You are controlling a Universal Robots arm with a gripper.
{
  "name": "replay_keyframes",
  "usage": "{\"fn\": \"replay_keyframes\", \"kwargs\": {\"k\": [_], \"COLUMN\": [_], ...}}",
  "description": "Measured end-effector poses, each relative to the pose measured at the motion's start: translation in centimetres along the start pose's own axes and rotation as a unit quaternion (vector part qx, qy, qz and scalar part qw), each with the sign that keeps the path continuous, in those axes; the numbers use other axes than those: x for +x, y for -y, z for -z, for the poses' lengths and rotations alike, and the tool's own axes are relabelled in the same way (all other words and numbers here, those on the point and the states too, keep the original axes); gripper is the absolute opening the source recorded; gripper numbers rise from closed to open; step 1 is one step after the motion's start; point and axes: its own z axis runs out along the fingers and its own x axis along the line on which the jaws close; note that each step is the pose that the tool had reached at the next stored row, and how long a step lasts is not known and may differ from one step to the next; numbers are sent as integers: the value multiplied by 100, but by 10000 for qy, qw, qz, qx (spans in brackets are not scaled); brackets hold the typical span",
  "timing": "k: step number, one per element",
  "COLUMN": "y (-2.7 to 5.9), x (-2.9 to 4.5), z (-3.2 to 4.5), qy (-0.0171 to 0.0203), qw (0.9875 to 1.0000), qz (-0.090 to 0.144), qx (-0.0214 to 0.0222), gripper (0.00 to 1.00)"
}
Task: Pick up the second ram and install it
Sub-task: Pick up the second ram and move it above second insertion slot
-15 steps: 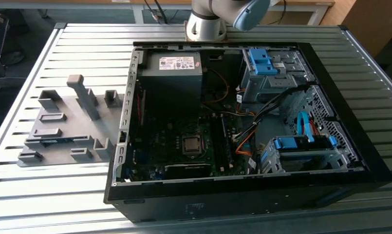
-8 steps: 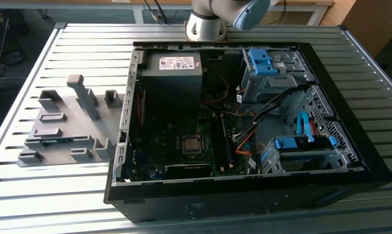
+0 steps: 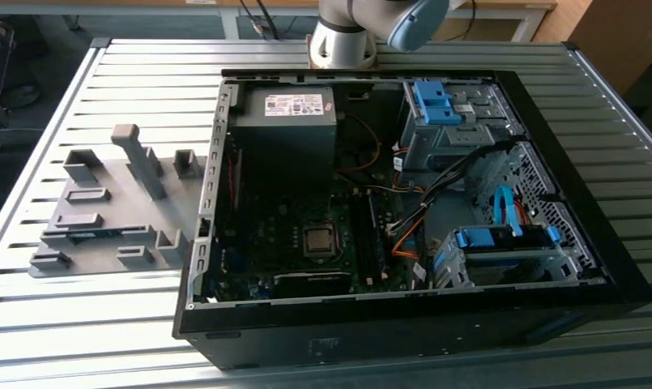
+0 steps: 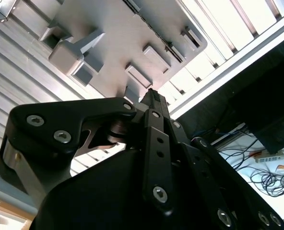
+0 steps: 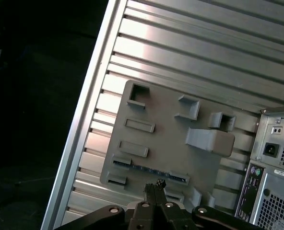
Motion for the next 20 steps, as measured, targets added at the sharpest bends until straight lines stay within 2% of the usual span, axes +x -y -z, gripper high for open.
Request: {"fn": "replay_keyframes", "kwargs": {"k": [6,20], "y": [0,0], "x": [1,1], "z": [0,0], "qy": [-5,-7], "qw": [9999,9999], "qz": [113,154], "qx": [-3,-4], "gripper": [11,11]}}
